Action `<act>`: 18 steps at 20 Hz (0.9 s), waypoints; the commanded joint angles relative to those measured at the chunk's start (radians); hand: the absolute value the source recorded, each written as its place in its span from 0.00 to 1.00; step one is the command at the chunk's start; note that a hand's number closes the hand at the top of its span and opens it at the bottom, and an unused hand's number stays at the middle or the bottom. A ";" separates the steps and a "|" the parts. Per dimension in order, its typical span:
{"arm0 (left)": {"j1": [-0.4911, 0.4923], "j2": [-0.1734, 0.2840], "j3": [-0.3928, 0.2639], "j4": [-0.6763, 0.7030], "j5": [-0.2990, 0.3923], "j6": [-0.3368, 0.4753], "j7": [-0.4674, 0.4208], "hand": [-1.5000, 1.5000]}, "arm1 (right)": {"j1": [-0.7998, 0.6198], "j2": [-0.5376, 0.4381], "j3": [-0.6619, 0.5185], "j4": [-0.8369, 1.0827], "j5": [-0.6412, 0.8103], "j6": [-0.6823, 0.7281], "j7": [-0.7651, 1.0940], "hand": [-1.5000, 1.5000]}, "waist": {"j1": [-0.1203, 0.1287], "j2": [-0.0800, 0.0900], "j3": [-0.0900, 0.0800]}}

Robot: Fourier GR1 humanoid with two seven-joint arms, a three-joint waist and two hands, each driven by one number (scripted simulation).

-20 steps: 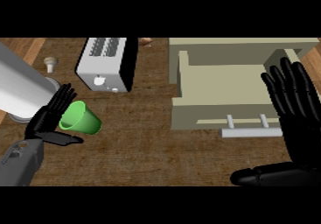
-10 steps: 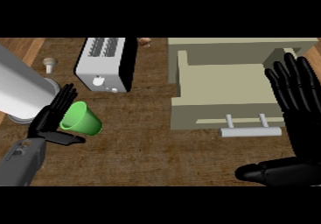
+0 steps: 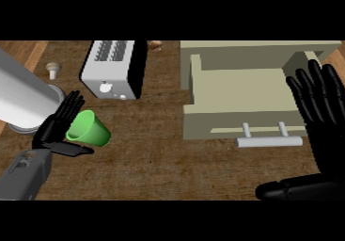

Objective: Pick up the cup, place it into the drawer and close the drawer

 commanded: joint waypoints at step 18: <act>0.014 -0.090 -0.020 -0.022 0.095 -0.331 -0.056 1.00 | 0.024 -0.005 -0.001 0.020 0.005 0.018 -0.026 0.00 | -0.001 0.008 -0.014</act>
